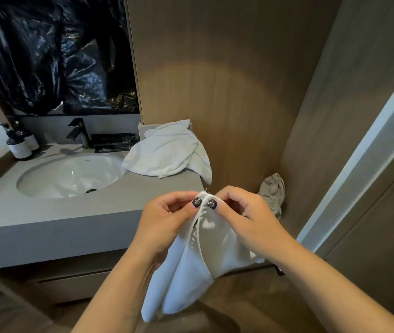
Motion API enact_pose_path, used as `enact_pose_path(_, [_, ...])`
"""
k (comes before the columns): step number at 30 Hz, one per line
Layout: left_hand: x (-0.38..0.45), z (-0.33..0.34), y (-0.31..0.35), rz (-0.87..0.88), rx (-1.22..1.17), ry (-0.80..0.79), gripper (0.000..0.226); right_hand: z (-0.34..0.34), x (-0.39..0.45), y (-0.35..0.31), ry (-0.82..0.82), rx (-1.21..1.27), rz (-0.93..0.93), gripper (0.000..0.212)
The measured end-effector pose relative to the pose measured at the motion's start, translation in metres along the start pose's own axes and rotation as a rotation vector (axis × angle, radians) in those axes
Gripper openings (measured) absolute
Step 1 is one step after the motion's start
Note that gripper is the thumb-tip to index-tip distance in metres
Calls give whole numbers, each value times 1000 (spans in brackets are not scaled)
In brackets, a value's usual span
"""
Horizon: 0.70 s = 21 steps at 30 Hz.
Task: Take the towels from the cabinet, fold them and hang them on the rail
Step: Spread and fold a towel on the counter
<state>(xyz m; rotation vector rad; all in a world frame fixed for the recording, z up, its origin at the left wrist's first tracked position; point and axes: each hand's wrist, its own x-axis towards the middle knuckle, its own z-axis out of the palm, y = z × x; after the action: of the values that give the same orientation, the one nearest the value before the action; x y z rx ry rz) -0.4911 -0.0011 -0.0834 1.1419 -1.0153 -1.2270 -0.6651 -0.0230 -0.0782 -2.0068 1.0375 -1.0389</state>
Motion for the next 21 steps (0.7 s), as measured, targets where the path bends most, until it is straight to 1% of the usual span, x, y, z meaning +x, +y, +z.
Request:
enact_pose_path(4, [0, 2, -1, 61, -46, -15, 22, 4, 2, -5, 109, 83, 82, 13])
enact_pose_path(6, [0, 3, -2, 87, -32, -24, 23, 5, 1, -3, 164, 109, 121, 12])
enact_pose_path(9, [3, 4, -6, 82, -5, 5, 17, 8, 0, 1, 199, 170, 174, 9])
enact_pose_path(10, [5, 4, -8, 75, -4, 15, 17, 9, -1, 3, 198, 174, 190, 11])
enact_pose_path(12, [6, 5, -11, 69, 0, 23, 21, 8, -2, 5, 174, 121, 189, 12])
enact_pose_path(14, [5, 7, -14, 72, 16, 23, 23, 6, -4, 7, 130, -8, 179, 4])
enact_pose_path(17, [2, 11, -18, 71, 6, 15, 23, 8, -10, 16, 108, -207, 154, 12])
enact_pose_path(21, [3, 13, -27, 92, 40, -14, 18, 18, -18, 27, 151, -236, 116, 12])
